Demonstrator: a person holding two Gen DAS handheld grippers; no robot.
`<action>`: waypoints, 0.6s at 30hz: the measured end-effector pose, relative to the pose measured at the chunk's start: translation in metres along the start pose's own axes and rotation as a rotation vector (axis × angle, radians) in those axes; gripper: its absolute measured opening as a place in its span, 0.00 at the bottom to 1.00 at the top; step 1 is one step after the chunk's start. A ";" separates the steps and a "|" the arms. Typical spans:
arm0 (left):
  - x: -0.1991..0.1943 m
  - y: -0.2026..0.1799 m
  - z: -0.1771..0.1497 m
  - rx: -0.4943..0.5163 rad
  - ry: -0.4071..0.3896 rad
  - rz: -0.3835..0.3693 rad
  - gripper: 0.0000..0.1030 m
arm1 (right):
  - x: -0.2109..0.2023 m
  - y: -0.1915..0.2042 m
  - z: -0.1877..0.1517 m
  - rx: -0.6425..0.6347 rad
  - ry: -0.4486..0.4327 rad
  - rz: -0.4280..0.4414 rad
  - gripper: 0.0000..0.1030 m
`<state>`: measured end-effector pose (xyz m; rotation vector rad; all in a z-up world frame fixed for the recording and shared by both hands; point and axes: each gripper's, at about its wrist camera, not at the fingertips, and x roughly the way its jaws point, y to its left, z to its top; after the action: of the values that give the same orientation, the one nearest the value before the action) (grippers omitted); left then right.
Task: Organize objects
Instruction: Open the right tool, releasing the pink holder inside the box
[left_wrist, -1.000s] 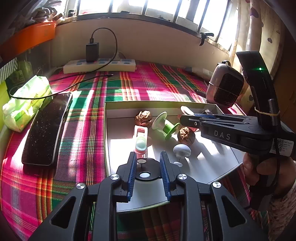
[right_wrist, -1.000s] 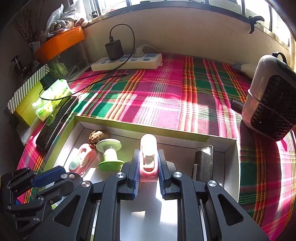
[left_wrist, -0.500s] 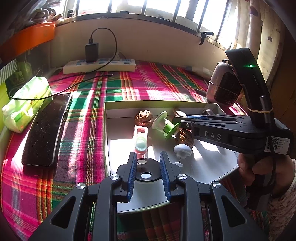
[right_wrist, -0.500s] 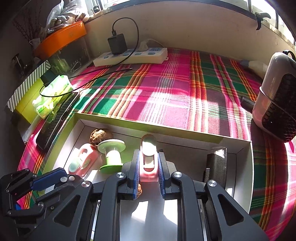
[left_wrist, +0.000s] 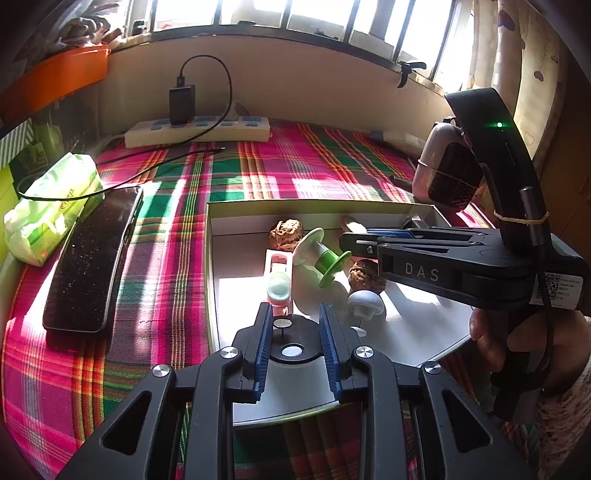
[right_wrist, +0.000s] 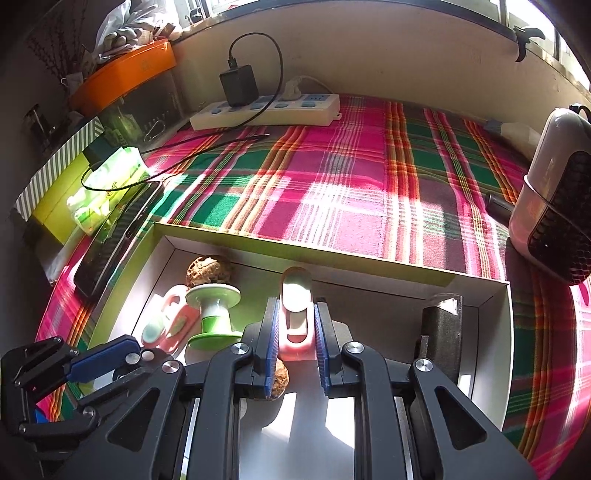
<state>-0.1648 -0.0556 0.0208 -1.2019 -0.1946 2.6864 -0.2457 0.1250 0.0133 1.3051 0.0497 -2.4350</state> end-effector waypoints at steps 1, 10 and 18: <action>0.000 0.000 0.000 -0.001 0.000 0.000 0.23 | 0.000 0.000 0.000 0.001 -0.001 0.001 0.18; 0.000 -0.001 0.000 0.002 0.000 0.001 0.23 | -0.002 0.003 0.000 0.002 -0.009 0.011 0.28; -0.001 0.000 -0.001 0.006 0.001 0.005 0.24 | -0.009 0.004 -0.001 0.002 -0.035 0.002 0.44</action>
<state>-0.1633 -0.0555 0.0207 -1.2036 -0.1843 2.6884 -0.2390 0.1241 0.0203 1.2619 0.0368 -2.4566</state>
